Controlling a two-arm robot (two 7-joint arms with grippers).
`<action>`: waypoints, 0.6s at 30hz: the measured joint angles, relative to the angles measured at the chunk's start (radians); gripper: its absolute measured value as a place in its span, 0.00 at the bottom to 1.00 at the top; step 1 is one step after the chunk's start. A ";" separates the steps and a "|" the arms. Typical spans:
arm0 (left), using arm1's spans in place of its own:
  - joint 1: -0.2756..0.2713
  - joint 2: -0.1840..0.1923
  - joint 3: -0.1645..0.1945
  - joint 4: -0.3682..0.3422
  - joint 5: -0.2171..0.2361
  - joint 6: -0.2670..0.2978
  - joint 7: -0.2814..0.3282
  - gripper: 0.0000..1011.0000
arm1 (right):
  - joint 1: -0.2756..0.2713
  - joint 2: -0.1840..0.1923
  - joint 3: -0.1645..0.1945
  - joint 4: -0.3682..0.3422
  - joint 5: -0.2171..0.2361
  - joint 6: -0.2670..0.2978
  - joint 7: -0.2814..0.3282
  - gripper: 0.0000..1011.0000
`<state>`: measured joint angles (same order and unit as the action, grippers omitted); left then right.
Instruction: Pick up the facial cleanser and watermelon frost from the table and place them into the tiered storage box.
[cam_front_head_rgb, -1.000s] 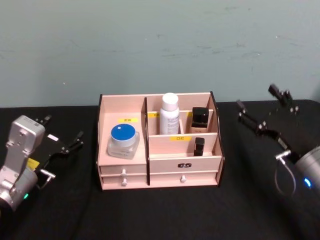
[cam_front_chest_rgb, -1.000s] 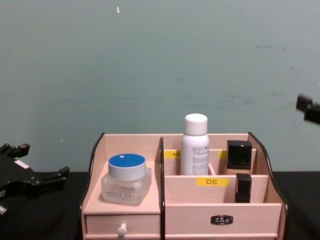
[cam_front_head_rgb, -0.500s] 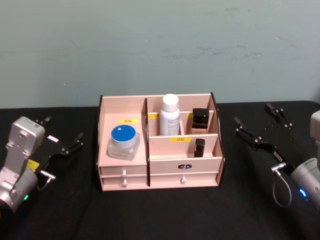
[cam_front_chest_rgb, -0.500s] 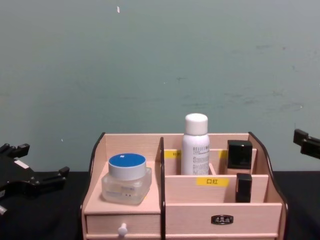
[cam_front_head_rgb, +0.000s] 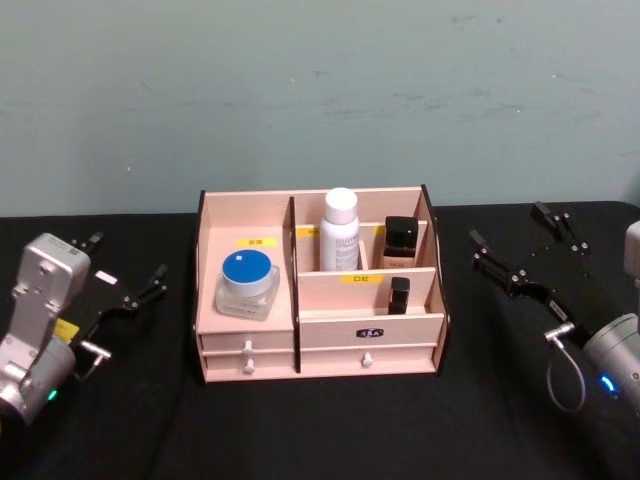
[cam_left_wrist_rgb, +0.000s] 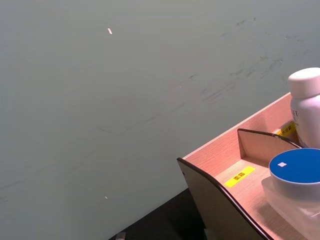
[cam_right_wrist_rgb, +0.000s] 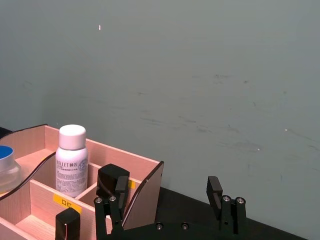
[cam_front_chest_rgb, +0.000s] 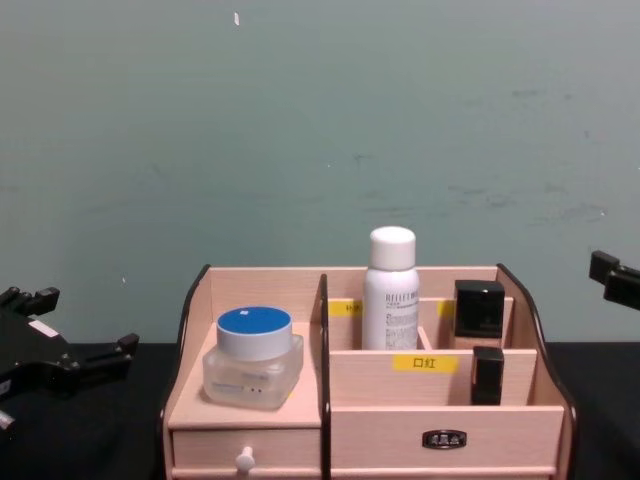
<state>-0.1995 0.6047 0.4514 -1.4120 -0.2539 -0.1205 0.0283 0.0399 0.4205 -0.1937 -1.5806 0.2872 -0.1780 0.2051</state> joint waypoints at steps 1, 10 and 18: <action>0.000 0.000 0.000 0.000 0.000 0.000 0.000 1.00 | 0.000 0.000 0.000 0.000 0.000 0.000 0.000 0.99; 0.000 0.000 0.000 0.000 0.000 0.000 0.000 1.00 | -0.001 0.001 0.001 -0.001 0.001 -0.001 -0.001 0.99; 0.000 0.000 0.000 0.000 0.000 0.000 0.000 1.00 | -0.001 0.001 0.001 -0.002 0.002 -0.002 -0.001 0.99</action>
